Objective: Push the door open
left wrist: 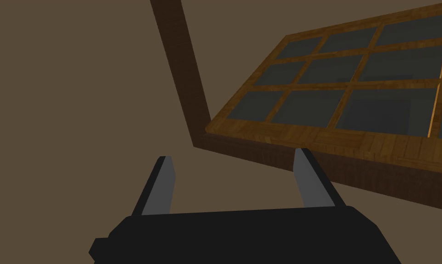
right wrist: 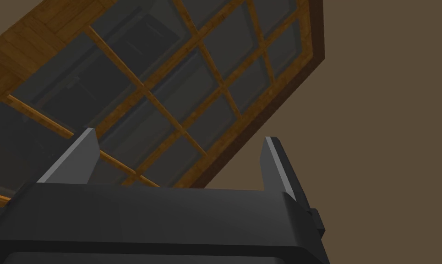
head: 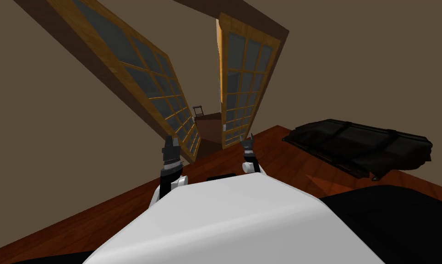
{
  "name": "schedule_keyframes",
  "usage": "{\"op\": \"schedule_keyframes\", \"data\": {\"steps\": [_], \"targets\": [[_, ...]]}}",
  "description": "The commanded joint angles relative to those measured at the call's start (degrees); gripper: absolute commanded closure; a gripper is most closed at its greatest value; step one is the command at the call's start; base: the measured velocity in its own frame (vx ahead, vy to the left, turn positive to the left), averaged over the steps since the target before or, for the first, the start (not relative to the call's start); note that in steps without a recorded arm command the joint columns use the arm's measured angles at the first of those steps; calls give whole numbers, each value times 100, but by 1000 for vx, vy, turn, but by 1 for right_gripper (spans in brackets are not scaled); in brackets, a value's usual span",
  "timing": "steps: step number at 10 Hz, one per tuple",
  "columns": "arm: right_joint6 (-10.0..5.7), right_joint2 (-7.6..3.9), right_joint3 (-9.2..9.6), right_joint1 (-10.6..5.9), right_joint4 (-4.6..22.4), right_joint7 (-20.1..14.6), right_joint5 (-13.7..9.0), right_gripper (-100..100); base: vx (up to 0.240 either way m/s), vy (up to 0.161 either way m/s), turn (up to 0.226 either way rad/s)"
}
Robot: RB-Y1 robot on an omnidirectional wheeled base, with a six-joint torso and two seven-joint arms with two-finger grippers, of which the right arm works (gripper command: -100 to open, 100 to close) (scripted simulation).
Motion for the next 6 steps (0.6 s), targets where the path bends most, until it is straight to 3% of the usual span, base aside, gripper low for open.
{"op": "schedule_keyframes", "data": {"steps": [1, 6], "targets": [[-47, 11, 26, -67, 216, -139, -72, -100, 82, -59, 130], [-166, 10, 72, -239, 820, -578, -315, -100, 76, -71, 156]]}}
